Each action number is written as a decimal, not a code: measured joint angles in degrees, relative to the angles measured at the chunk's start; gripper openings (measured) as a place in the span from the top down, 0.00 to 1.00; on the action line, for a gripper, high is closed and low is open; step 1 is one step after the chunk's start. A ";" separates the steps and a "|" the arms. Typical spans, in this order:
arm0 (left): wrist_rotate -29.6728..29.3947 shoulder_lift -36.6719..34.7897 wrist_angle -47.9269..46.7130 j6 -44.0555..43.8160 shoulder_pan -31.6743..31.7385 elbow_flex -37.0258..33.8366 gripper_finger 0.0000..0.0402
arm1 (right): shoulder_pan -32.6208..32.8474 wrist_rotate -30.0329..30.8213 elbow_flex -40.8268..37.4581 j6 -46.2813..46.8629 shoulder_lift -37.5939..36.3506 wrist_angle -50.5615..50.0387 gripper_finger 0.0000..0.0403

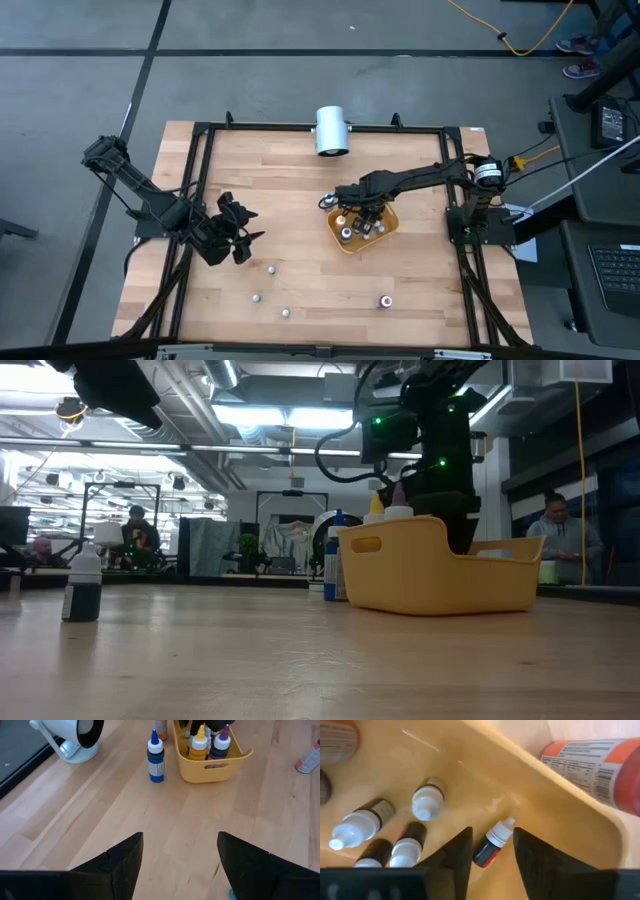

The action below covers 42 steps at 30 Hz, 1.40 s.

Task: Pick & Place food coloring
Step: Adjust the red food coloring bottle in the yellow bin

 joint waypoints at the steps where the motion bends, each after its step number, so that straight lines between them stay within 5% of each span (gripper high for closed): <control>1: 0.02 0.00 0.00 0.32 0.00 0.00 0.38 | 0.00 -0.61 0.00 0.02 0.00 0.00 0.62; 36: 0.59 0.00 0.04 2.06 -0.02 0.00 0.38 | -0.07 -3.33 -6.40 2.99 0.76 4.67 0.60; 42: 0.59 0.01 0.09 1.83 0.00 0.00 0.38 | -0.09 -3.99 -6.43 2.70 0.94 5.84 0.69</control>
